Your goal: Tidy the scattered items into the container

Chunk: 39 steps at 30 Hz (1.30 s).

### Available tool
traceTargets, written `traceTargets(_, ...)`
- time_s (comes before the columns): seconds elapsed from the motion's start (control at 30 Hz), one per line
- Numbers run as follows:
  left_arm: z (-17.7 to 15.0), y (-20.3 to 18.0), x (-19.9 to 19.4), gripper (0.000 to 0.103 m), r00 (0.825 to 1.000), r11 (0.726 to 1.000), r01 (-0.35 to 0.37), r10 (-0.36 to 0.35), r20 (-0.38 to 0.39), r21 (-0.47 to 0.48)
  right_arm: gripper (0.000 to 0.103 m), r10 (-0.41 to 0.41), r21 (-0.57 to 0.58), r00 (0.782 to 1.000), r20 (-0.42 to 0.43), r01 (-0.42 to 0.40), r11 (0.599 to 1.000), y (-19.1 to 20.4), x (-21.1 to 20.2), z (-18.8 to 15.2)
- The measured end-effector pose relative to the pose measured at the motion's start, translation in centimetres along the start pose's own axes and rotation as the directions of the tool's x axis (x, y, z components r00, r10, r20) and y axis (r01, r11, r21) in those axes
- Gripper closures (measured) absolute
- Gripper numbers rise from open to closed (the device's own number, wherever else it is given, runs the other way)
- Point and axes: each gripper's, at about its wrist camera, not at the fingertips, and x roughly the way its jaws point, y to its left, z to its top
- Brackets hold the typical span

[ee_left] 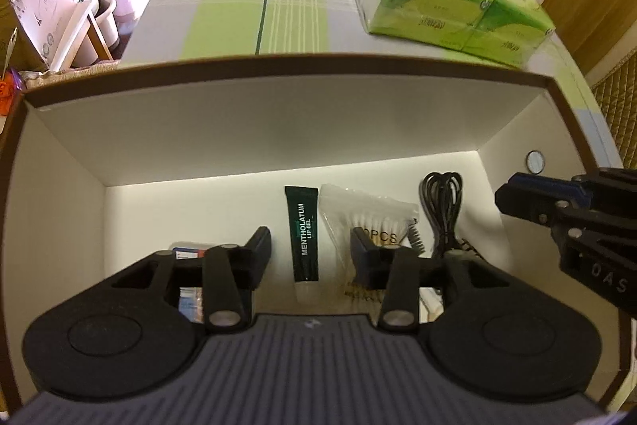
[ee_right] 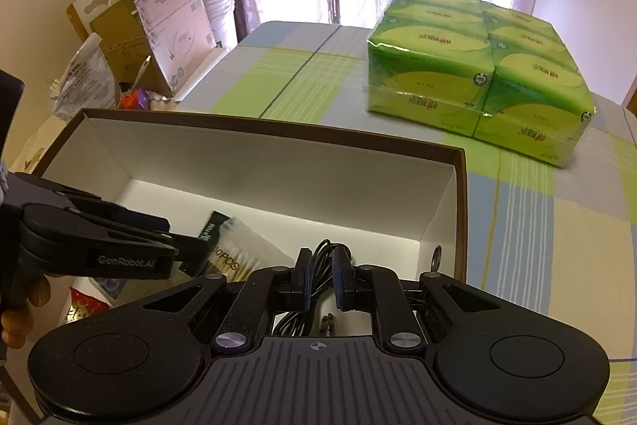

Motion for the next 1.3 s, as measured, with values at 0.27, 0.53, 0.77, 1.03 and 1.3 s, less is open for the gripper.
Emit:
traceTargets(0.27,-1.0,-0.1,-3.8,0.042,0.998,0.999,-0.037,0.035,0.057,0.029,0.014,-0.012,-0.076,0.997,0.072,0.017,0.997,1.4,-2.4,-0.4)
traceTargets(0.53,-2.6,-0.5,-8.0,0.032,0.989,0.995,-0.086,0.079,0.122,0.049,0.002,0.004,-0.086,0.998,0.07,0.002,0.996,2.0,-4.6,-1.9)
traceTargets(0.77,-4.4,-0.9,-10.8,0.021,0.982,0.994,-0.102,0.092,0.167,0.047,0.0,0.018,-0.055,0.995,0.099,-0.012,0.998,2.3,-7.0,-3.3)
traceTargets(1.03,-6.8,-1.3,-14.3,0.017,0.967,0.991,-0.124,0.109,0.231,0.048,0.0,0.002,-0.004,0.988,0.153,-0.001,1.0,2.8,-9.7,-4.9)
traceTargets(1.3,-9.4,-2.6,-16.8,0.013,0.95,0.989,-0.139,0.119,0.29,0.049,0.0,-0.053,-0.01,0.982,0.183,0.055,0.998,3.5,-12.1,-6.8)
